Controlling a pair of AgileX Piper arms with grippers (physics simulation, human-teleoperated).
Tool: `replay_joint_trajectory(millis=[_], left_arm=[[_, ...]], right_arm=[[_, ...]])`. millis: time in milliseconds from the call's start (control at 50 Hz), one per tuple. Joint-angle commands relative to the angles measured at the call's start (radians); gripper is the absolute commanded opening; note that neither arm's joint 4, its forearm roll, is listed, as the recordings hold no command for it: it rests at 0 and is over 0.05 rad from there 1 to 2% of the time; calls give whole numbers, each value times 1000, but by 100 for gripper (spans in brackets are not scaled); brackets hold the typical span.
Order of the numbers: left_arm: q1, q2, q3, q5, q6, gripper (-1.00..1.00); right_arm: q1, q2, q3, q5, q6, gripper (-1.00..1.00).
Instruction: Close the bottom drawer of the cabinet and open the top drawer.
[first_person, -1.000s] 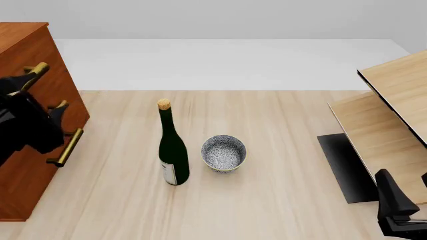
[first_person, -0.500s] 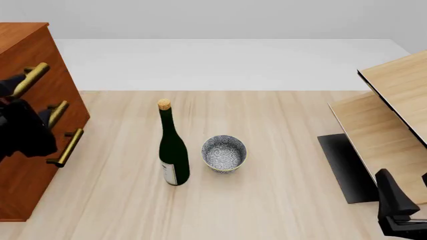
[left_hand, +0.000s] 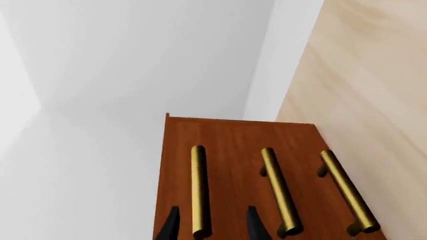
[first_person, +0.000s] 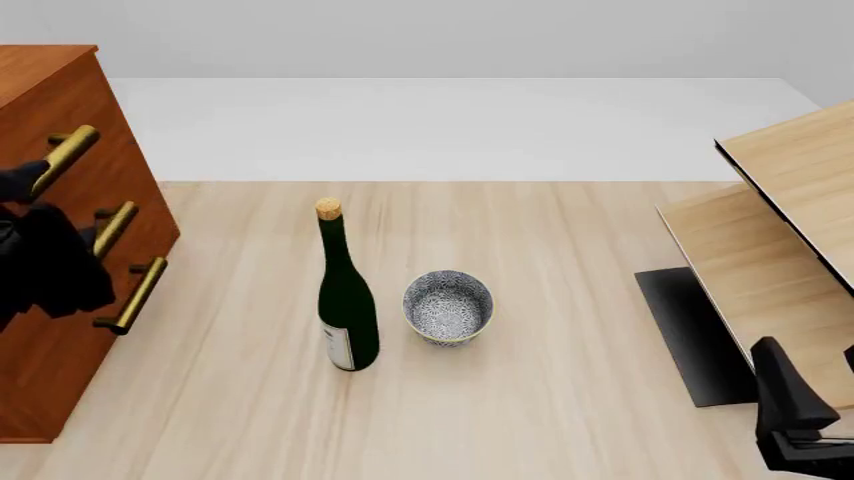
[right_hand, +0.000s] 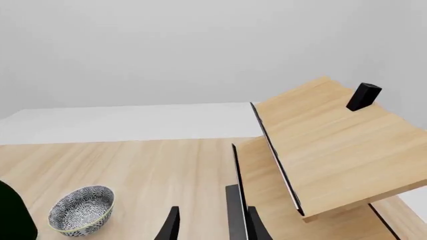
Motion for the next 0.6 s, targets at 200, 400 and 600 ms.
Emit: replay_joint_trajectory(millis=[200,400,600], left_arm=[[80,65,2,-58,15,100],[102,77,2,-76,25,100],[122,67,-3,-73,27,100]], right_arm=[[0,-3,0,2,2,100],[0,-2,0,2,2,100],[0,-3,0,3,2,100]])
